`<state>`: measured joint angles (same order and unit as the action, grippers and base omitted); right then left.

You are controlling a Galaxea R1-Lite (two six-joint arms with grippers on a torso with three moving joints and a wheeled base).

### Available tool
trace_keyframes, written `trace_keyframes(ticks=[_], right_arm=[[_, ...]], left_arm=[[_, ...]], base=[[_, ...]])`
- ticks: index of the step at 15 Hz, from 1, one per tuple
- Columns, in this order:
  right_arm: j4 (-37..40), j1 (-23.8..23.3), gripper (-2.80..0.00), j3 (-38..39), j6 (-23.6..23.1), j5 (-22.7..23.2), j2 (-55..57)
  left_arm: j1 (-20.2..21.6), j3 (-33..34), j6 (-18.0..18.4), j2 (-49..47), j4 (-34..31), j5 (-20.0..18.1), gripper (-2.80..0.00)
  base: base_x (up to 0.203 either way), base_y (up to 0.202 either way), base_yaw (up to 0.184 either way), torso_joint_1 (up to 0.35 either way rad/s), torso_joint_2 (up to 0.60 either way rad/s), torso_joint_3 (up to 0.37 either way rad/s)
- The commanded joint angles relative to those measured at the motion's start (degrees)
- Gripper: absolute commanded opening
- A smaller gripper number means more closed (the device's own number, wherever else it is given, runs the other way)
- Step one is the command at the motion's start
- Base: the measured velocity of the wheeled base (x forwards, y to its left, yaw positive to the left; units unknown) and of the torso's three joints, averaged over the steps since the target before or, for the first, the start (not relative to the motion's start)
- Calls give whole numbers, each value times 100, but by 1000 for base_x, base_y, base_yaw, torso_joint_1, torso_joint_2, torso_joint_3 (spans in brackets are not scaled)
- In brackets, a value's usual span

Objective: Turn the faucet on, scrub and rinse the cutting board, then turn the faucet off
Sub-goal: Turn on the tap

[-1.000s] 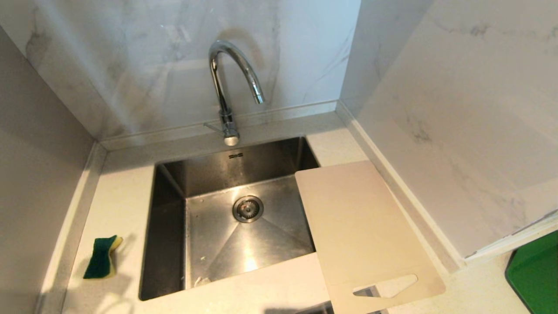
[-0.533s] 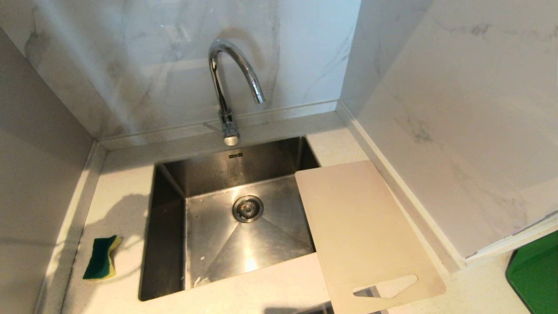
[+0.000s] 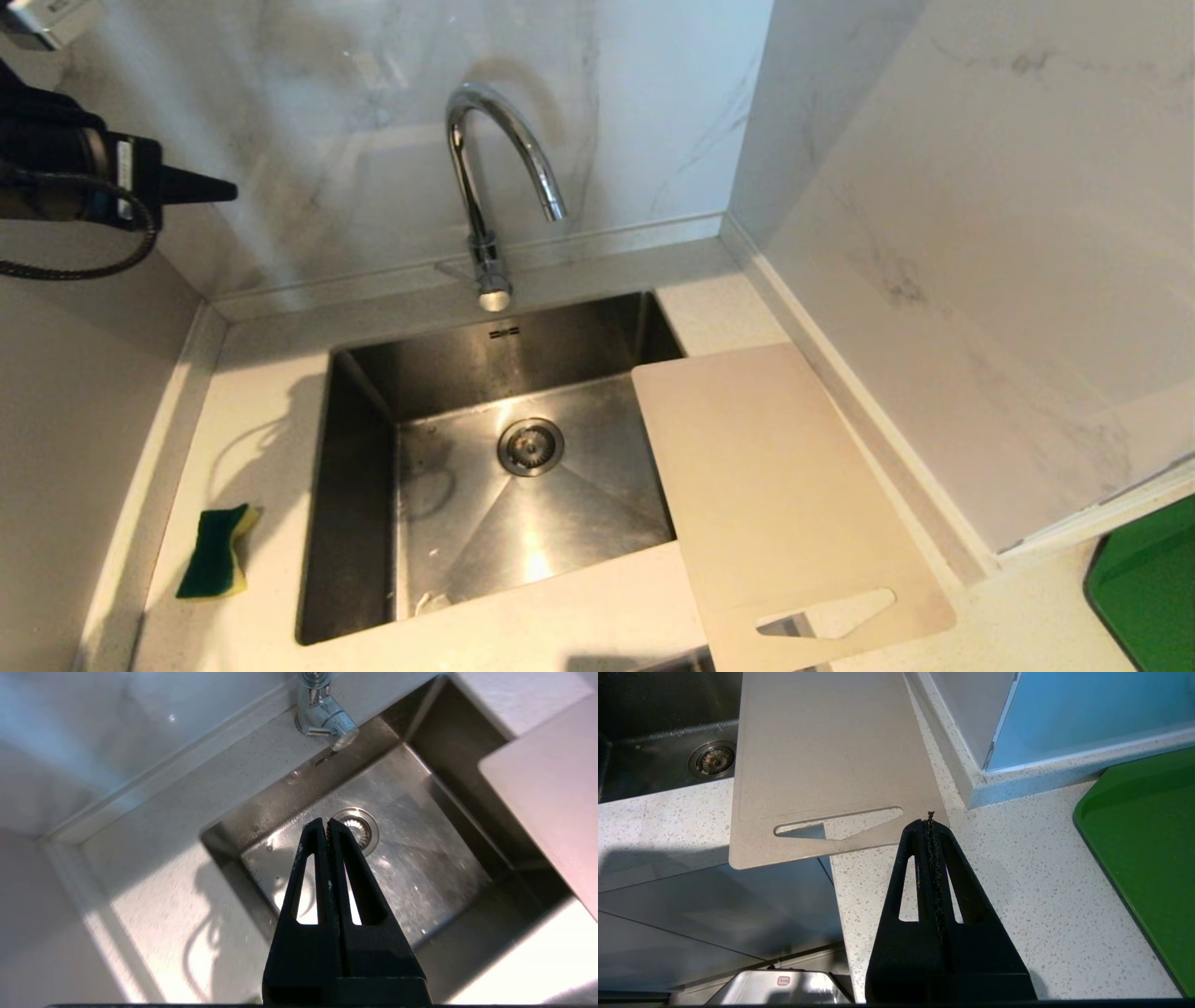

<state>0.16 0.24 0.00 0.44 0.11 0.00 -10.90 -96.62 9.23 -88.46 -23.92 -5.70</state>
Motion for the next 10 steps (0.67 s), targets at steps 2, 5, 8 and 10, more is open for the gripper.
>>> trace_keyframes(ticks=[2, 5, 8, 10], right_arm=[[2, 2, -280, 9, 0, 7, 0], [2, 2, -280, 9, 0, 3, 0], [2, 2, -280, 9, 0, 7, 0], [2, 2, -280, 9, 0, -2, 0]], left_arm=[[-340, -779, -43, -1200, -21, 263, -280], [-478, -1367, -178, -1896, -20, 357, -280], [-750, -1502, -213, -2441, 291, 1208, -280], [-1032, -1516, -204, -2749, 853, 1732, -280]], base=[[0, 0, 0, 0, 0, 0], [0, 0, 0, 0, 0, 0], [0, 0, 0, 0, 0, 0], [0, 0, 0, 0, 0, 0]])
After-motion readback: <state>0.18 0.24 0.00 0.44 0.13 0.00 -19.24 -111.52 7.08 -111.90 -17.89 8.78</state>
